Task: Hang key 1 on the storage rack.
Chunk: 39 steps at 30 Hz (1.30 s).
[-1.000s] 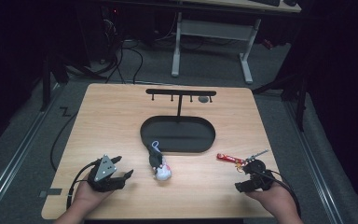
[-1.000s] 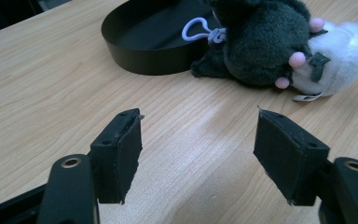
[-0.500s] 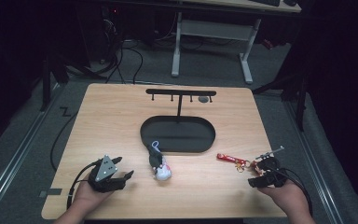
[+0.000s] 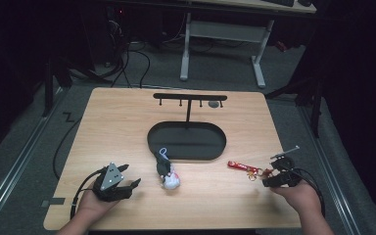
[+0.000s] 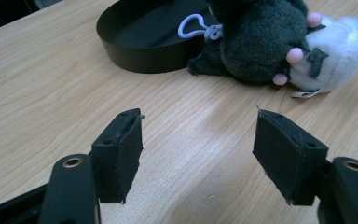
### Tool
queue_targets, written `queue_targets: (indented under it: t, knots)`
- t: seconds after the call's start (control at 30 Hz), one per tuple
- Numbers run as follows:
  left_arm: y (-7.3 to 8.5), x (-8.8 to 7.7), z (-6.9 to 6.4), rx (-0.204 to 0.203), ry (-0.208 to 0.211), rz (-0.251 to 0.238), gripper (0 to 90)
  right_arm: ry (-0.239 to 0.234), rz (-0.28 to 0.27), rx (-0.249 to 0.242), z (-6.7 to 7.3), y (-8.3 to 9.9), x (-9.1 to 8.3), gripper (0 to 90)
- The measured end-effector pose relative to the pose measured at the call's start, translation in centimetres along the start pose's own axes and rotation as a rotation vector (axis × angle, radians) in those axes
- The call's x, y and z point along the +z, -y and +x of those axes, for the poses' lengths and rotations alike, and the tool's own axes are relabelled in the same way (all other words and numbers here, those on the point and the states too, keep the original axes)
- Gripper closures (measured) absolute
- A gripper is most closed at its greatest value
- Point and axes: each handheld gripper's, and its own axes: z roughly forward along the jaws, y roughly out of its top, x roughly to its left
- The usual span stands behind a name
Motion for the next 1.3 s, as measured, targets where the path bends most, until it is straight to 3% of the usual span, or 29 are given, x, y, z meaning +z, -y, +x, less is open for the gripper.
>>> queue_targets:
  t: [0.57,1.1,1.3]
  knots:
    - [0.1,-0.1,0.1,-0.002,0.002,0.004,33.0,0.040,0.063,-0.008,-0.4,-1.4,2.2,57.3]
    - [0.1,0.0,0.0,0.003,0.011,0.010,33.2,-0.032,0.079,0.034,-1.7,-1.7,3.0,63.1]
    - [0.1,0.0,-0.2,0.008,0.013,0.014,33.2,-0.026,0.085,0.031,-1.6,-1.8,3.0,66.4]
